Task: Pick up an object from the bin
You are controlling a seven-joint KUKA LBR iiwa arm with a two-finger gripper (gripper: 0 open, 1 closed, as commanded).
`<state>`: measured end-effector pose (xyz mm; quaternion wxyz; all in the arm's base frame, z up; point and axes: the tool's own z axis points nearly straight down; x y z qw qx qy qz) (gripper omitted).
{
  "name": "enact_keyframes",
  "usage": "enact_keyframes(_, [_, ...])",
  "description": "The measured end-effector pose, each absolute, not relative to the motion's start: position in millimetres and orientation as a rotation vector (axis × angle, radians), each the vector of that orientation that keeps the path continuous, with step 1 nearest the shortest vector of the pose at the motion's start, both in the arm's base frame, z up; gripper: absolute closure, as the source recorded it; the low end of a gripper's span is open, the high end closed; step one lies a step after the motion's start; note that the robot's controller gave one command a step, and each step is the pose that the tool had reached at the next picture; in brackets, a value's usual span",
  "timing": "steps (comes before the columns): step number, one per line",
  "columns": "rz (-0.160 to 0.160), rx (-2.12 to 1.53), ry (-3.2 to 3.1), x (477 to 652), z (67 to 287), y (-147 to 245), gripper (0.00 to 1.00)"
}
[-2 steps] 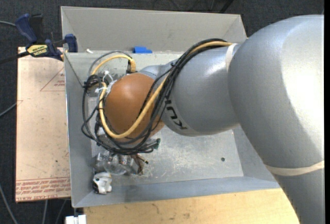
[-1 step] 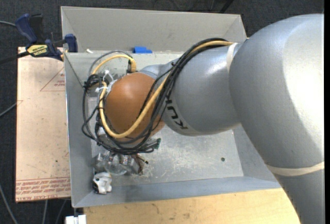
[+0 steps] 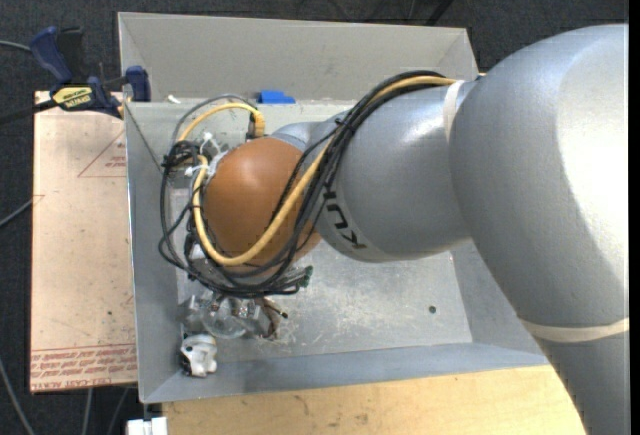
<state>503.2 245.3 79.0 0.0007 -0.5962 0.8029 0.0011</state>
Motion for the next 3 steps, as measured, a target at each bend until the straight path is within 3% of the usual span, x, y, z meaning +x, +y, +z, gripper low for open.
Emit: enact_keyframes(3, [0.003, -1.871, 2.523, 502.9, 98, 246, 1.0])
